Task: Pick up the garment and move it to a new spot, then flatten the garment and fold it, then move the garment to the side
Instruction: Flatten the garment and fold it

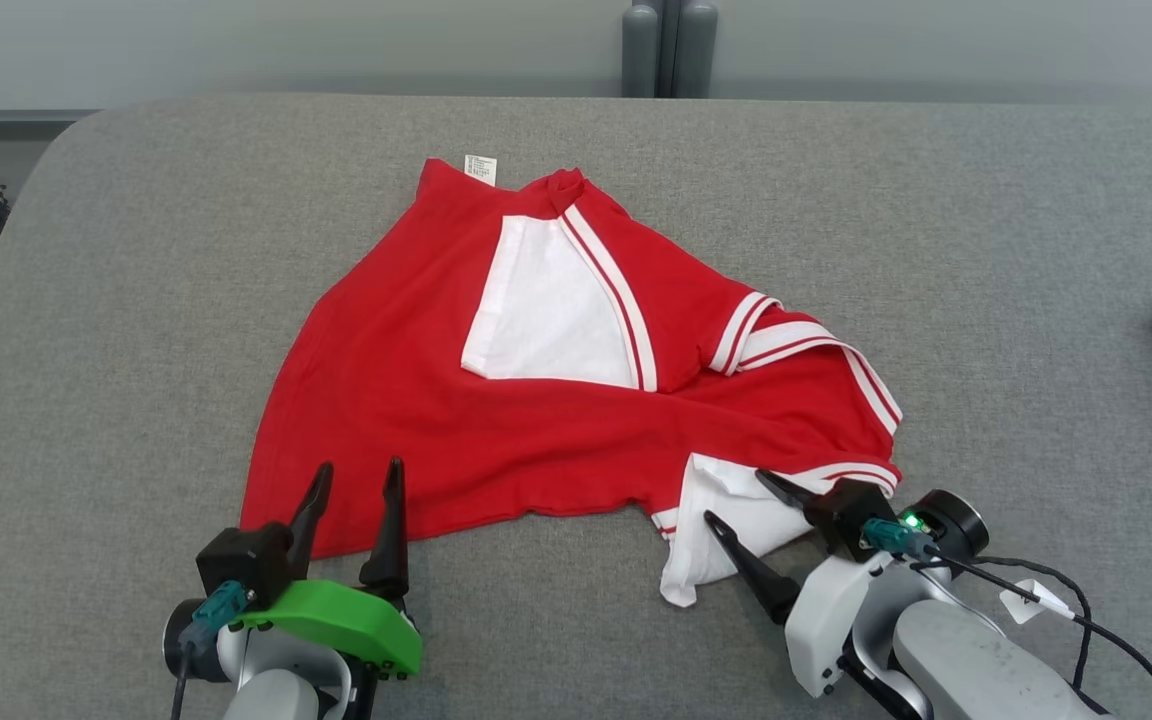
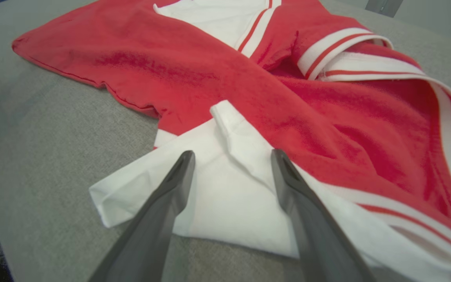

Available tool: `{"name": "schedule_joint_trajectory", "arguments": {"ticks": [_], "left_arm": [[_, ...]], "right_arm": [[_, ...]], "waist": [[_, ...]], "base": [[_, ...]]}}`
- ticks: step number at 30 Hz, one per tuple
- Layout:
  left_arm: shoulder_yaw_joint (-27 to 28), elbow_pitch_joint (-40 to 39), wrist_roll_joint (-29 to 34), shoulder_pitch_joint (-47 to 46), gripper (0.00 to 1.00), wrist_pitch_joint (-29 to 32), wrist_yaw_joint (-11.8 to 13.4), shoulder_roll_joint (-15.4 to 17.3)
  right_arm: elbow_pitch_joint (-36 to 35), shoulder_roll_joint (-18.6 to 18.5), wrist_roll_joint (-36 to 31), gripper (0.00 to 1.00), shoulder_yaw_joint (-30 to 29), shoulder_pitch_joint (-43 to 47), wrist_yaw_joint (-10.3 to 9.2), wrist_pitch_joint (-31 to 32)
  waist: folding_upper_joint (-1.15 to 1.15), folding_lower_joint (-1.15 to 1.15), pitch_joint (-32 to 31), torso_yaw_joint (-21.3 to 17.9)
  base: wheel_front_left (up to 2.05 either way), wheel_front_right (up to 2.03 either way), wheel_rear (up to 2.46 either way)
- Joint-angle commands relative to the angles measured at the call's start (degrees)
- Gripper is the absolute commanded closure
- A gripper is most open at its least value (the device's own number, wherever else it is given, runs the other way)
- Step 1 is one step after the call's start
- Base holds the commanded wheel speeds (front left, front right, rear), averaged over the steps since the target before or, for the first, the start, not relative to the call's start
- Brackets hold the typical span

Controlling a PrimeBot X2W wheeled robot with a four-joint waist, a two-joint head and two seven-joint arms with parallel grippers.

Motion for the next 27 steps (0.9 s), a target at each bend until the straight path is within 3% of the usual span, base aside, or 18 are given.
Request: {"name": "schedule_joint_trajectory", "arguments": {"ticks": [1, 2, 4, 7, 8, 17, 24, 25, 26, 27], "left_arm": [[-0.07, -0.03, -0.42, -0.36, 0.00, -0.02, 0.14, 0.12], [-0.12, -0.02, -0.43, -0.48, 0.00, -0.02, 0.15, 0.12], [-0.16, 0.01, -0.50, -0.59, 0.00, -0.02, 0.19, 0.12], [-0.13, 0.05, -0.55, -0.56, 0.00, -0.02, 0.30, 0.12], [-0.11, 0.12, -0.61, -0.52, 0.00, -0.02, 0.31, 0.11], [0.97, 0.74, 0.06, 0.57, 0.00, -0.02, 0.01, 0.12], [1.40, 1.16, 0.26, 2.60, 0.00, -0.02, -0.35, 0.13], [1.51, 1.31, 0.31, 2.97, 0.00, -0.02, -0.33, 0.13], [1.57, 1.42, 0.29, 3.20, 0.00, -0.02, -0.33, 0.11], [1.54, 1.47, 0.33, 3.36, 0.00, -0.02, -0.39, 0.11]], "right_arm": [[1.03, 0.38, -0.73, 0.00, -0.32, -1.05, -0.03, -0.18], [1.70, 0.64, -1.29, 0.02, -0.56, -1.50, -0.03, -0.51], [2.95, 1.22, -2.07, 0.35, -0.90, -2.30, -0.03, -0.72], [4.48, 1.81, -2.98, 0.71, -1.42, -3.26, -0.03, -1.24], [4.95, 1.94, -3.17, 1.00, -1.44, -3.48, -0.03, -1.27], [6.54, 2.68, -3.52, 1.00, -2.21, -3.77, -0.03, -2.67], [-1.49, -0.63, -1.63, 1.00, -1.76, 3.71, -0.03, -2.99], [-2.97, -1.19, -1.15, 0.78, -1.83, 5.46, -0.03, -2.98], [-4.71, -2.00, -0.76, 0.13, -2.29, 6.99, -0.03, -2.99], [-6.29, -2.91, -0.23, 0.00, -2.99, 8.53, -0.03, -3.00]], "waist": [[0.00, 0.00, 0.23, 0.19], [0.00, 0.00, 0.30, 0.29], [0.00, 0.00, 0.43, 0.47], [0.00, 0.00, 0.54, 0.57], [0.00, 0.00, 0.54, 0.58], [0.00, 0.00, -0.99, -1.01], [0.00, 0.00, -4.60, -4.55], [0.00, 0.00, -5.26, -5.19], [0.00, 0.00, -5.80, -5.76], [0.00, 0.00, -6.27, -6.29]], "base": [[0.00, 0.00, 0.00], [0.00, 0.00, 0.00], [0.00, 0.00, 0.00], [0.00, 0.00, 0.00], [0.00, 0.00, 0.00], [0.00, 0.00, 0.00], [0.00, 0.00, 0.00], [0.00, 0.00, 0.00], [0.00, 0.00, 0.00], [0.00, 0.00, 0.00]]}}
